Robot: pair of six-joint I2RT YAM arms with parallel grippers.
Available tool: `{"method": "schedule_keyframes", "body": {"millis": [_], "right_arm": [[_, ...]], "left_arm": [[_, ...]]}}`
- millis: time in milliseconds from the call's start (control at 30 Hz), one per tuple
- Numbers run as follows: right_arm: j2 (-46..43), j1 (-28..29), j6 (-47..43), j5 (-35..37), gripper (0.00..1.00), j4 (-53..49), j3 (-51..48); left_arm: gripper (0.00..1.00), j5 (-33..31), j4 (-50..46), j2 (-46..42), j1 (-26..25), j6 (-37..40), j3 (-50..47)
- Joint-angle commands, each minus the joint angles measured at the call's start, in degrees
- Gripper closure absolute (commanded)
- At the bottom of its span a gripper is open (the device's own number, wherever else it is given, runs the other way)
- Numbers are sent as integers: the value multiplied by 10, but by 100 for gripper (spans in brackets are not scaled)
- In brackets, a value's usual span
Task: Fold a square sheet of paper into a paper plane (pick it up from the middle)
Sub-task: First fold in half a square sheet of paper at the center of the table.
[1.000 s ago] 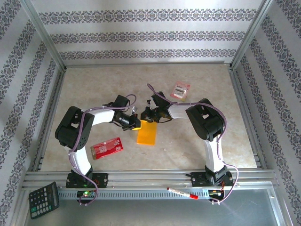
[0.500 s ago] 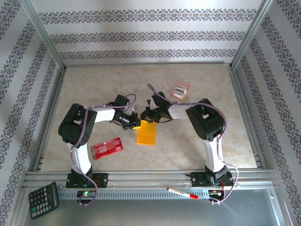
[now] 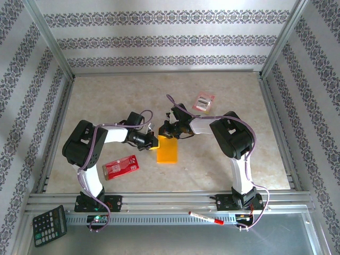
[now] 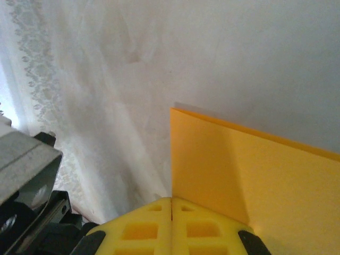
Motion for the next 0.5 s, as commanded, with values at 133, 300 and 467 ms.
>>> {"method": "schedule_keyframes", "body": {"millis": [133,300,467], "right_arm": [[37,-7,1,77,100,-41,-29],[34,-7,5,85,100,-40,-36],[31,-7,10,92,100,-39,-40]], "left_arm": [[100,8,-36,-9,-36,-6,-42],[100,6,-19,-28,-52,-22,-65],[100,5,-3,-37,-76,-40,-80]]}}
